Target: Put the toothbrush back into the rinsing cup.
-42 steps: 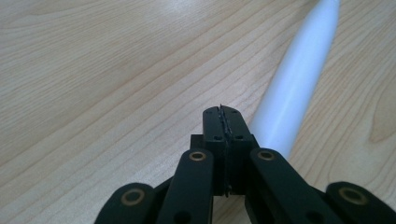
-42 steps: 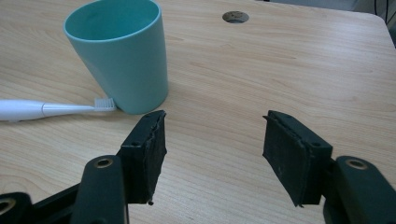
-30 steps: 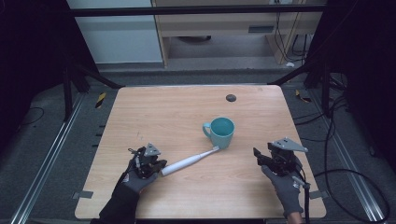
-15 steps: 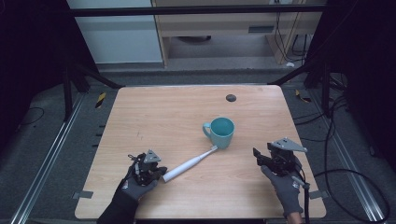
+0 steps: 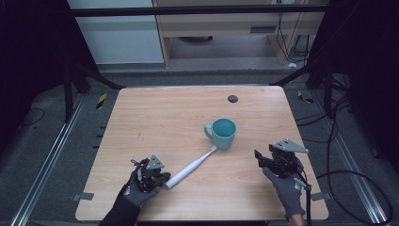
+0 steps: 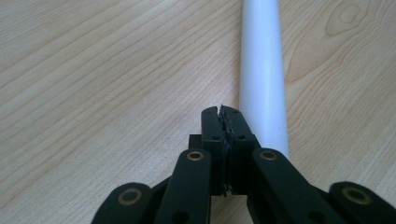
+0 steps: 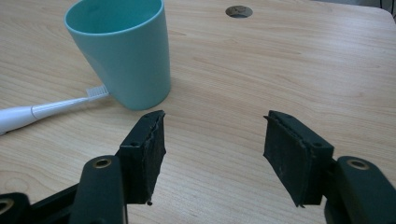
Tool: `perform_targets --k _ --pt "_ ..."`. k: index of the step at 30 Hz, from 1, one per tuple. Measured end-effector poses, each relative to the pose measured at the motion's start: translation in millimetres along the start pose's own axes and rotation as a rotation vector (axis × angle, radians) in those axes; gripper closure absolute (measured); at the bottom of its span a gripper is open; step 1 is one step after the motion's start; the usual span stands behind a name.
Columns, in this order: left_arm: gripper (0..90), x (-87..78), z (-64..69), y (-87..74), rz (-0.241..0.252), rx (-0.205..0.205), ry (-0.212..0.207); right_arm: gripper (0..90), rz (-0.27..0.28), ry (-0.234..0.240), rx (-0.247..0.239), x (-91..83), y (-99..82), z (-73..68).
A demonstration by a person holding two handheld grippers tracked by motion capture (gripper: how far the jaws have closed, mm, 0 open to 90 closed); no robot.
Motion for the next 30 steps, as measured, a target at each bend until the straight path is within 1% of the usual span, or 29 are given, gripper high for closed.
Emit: perform_targets --k 2,3,4,5,7,9,10,11,13,14,18,19,21,24,25,26,28,29,30 --pt "83.2 -5.9 -5.3 5.4 0.030 -0.011 0.007 36.7 0.002 0.001 0.001 0.2 0.2 1.0" --pt "81.2 -5.9 -5.3 5.4 0.030 -0.011 0.007 36.7 0.002 0.001 0.001 0.2 0.2 1.0" --pt "81.2 -8.2 -7.4 7.8 0.042 -0.018 0.011 36.4 0.002 0.002 0.005 0.1 0.1 1.4" --pt "78.8 -10.3 -9.7 10.4 0.052 -0.022 0.013 35.9 0.001 0.001 0.009 0.3 0.0 1.8" --pt "72.5 -14.6 -13.7 16.0 0.073 -0.026 0.032 35.5 0.000 -0.002 0.007 0.7 -0.6 3.5" --pt "66.8 -18.6 -15.6 21.9 0.095 -0.018 0.040 35.0 -0.006 -0.002 0.014 0.8 -2.0 4.3" --pt "63.4 -20.5 -16.1 24.7 0.108 -0.015 0.054 34.8 -0.007 -0.001 0.013 0.9 -2.5 5.1" --pt "60.5 -22.1 -16.3 26.9 0.113 -0.016 0.057 34.7 -0.008 -0.003 0.019 0.6 -2.7 5.5" --pt "53.3 -24.1 -17.1 30.6 0.107 -0.010 0.062 34.1 -0.011 -0.002 0.027 0.1 -2.3 6.6" --pt "53.3 -25.2 -17.3 32.1 0.101 -0.009 0.061 34.1 -0.011 -0.002 0.027 0.1 -2.3 6.6" --pt "52.3 -29.8 -20.0 39.0 0.112 -0.018 0.065 33.7 -0.010 -0.009 0.021 -0.3 -2.4 8.0" --pt "52.7 -30.8 -20.5 40.5 0.111 -0.025 0.055 33.6 -0.010 -0.008 0.021 -0.2 -2.4 8.0" --pt "55.2 -32.0 -21.3 42.2 0.108 -0.024 0.061 33.4 -0.014 -0.009 0.021 0.5 -3.0 8.1" --pt "55.0 -34.2 -22.3 47.3 0.124 -0.018 0.070 33.2 -0.020 -0.009 0.020 1.3 -4.0 8.2" --pt "53.9 -34.6 -22.6 49.0 0.129 -0.014 0.072 33.0 -0.023 -0.009 0.018 1.3 -4.1 8.4" --pt "49.9 -35.2 -22.3 51.4 0.134 -0.020 0.070 32.9 -0.022 -0.013 0.019 0.9 -3.8 8.3" --pt "48.3 -36.0 -21.1 56.1 0.130 -0.022 0.068 32.9 -0.021 -0.011 0.021 0.5 -3.6 8.1" --pt "48.2 -36.0 -19.7 58.3 0.128 -0.015 0.066 32.8 -0.022 -0.014 0.018 0.5 -3.5 8.3" --pt "47.6 -35.3 -17.1 61.9 0.118 0.005 0.064 32.8 -0.020 -0.014 0.015 0.6 -3.0 8.3"
Point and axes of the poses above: each handheld gripper's, and its own axes: x roughly forward along the jaws, y roughly out of its top, z roughly to its right, the point moved 6 cm from there along x, roughly forward along the jaws, and after that the axes turned 7 degrees about z, right-handed, at the moved point
